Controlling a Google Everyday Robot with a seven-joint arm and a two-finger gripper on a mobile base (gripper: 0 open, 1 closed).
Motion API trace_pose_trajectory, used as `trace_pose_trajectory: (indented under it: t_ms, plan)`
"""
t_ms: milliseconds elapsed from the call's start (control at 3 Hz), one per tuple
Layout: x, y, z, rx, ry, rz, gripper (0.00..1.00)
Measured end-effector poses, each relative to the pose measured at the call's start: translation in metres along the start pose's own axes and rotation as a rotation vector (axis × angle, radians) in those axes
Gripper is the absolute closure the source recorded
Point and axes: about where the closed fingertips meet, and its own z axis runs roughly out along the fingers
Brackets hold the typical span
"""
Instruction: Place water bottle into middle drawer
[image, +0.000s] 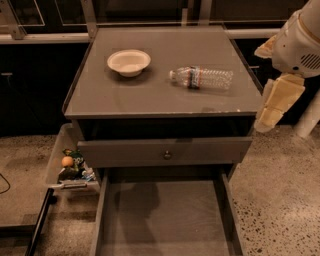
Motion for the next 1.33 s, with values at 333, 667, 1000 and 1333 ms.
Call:
trace_pose_trajectory:
  t_ms: [333,667,1000,1333]
  plan:
    - [0.0,-0.024,0.014,0.038,-0.086,-0.014,0.0]
    - [-0.001,-0.052,0.027,0.079,-0.217,-0.025,0.0]
    - [-0.01,-0.074,0.035,0.094,-0.347,-0.048,0.0]
    - [-0.024,-0.091,0.046,0.06,-0.467,-0.05,0.0]
